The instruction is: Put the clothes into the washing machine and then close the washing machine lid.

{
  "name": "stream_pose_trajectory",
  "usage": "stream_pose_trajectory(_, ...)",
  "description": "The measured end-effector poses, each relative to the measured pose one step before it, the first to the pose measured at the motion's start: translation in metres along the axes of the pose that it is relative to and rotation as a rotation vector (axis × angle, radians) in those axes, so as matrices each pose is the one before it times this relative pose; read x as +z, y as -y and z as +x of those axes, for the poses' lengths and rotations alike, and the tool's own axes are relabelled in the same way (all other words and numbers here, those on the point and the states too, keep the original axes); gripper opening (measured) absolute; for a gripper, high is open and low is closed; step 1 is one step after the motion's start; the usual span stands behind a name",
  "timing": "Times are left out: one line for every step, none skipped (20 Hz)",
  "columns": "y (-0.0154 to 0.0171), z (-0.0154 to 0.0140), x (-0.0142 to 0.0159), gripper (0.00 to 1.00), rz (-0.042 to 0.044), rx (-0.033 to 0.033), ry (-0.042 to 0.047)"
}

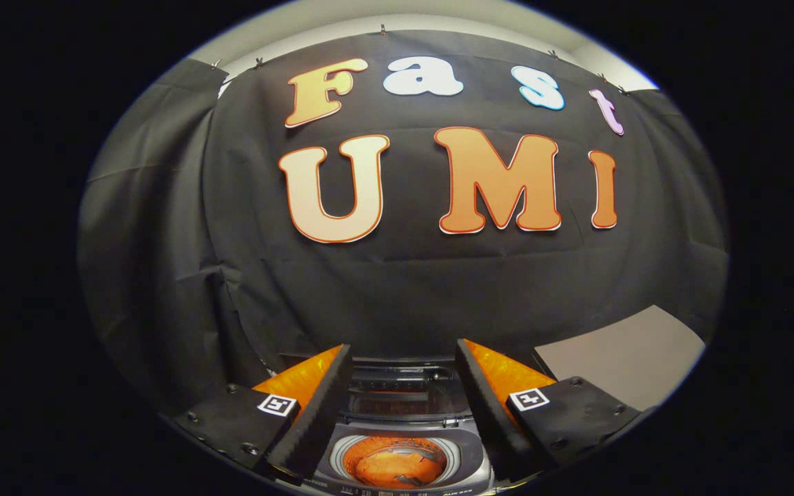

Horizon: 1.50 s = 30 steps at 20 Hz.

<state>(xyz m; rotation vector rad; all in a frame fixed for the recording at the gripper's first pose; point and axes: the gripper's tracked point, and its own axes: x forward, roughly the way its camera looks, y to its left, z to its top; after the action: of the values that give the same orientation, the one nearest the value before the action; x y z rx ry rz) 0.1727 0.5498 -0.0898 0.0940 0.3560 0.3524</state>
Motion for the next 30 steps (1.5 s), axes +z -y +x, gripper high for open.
stream_pose_trajectory(0.00095,0.01,0.00051,0.97,-0.0002,0.00135,-0.01661)
stream_pose_trajectory(0.00036,0.01151,-0.00125,0.97,0.00303,0.00852,-0.02179)
stream_pose_trajectory(0.00069,0.01276,-0.00064,0.97,0.00469,0.00526,-0.01972)
stream_pose_trajectory(0.00221,0.01376,-0.00041,0.97,0.00394,0.00238,-0.0202)
stream_pose_trajectory(0.00403,0.01565,-0.00021,0.97,0.00624,-0.00311,-0.02124)
stream_pose_trajectory(0.00328,0.0149,-0.00198,0.97,0.00836,-0.00336,-0.02533)
stream_pose_trajectory(0.00183,0.01632,-0.00285,0.97,0.00628,-0.00318,-0.0263)
stream_pose_trajectory(0.0038,0.01602,-0.00427,0.97,0.00246,-0.01085,-0.02655)
stream_pose_trajectory(0.00301,0.01355,-0.00418,0.97,0.00052,-0.00844,-0.02134)
stream_pose_trajectory(0.00063,0.01391,-0.00393,0.97,0.00345,-0.00423,-0.02313)
stream_pose_trajectory(-0.00085,0.01258,-0.0065,0.97,0.01186,0.00005,-0.02736)
stream_pose_trajectory(-0.00187,0.01166,-0.00353,0.97,0.01547,0.00597,-0.02416)
stream_pose_trajectory(0.00137,0.01186,-0.00605,0.97,0.01088,-0.00636,-0.02449)
stream_pose_trajectory(0.00111,0.0087,-0.00196,0.97,0.00306,-0.00728,-0.01324)
stream_pose_trajectory(0.00041,0.00505,-0.00192,0.97,-0.00143,-0.00701,-0.01334)
stream_pose_trajectory(-0.00008,0.00376,-0.00178,0.97,-0.00111,-0.00302,-0.0139)
stream_pose_trajectory(-0.00098,0.00288,-0.00272,0.97,-0.00219,-0.00389,-0.01251)
stream_pose_trajectory(-0.00231,0.0017,-0.00122,0.97,-0.01084,0.00459,-0.00853)
stream_pose_trajectory(-0.00189,0.00326,-0.00009,0.97,-0.01636,0.00168,-0.00491)
stream_pose_trajectory(-0.00157,0.00339,-0.00045,0.97,-0.01791,-0.00229,-0.00418)
stream_pose_trajectory(-0.0016,0.00204,-0.00151,0.97,-0.01557,-0.00317,-0.00796)
stream_pose_trajectory(-0.00061,0.00094,-0.00464,0.97,-0.00831,-0.00169,-0.00844)
stream_pose_trajectory(-0.00153,0.00245,-0.00374,0.97,-0.00324,0.00141,-0.01215)
stream_pose_trajectory(-0.00056,0.00139,-0.00393,0.97,-0.00297,0.00234,-0.01737)
stream_pose_trajectory(0.00009,0.00318,0.00087,0.97,0.00558,0.0012,0.00575)
stream_pose_trajectory(-0.00003,0.00095,0.00051,0.98,0.00508,0.00309,-0.00168)
stream_pose_trajectory(-0.00071,-0.00345,-0.00339,0.98,0.00748,0.01038,-0.01408)
stream_pose_trajectory(-0.00058,-0.00122,0.00096,0.98,0.00555,0.00862,0.00591)
stream_pose_trajectory(0.00157,0.00148,-0.0004,0.98,-0.00367,0.00737,-0.0058)
stream_pose_trajectory(0.00133,-0.00189,0.00107,0.98,-0.0021,0.00697,0.00627)
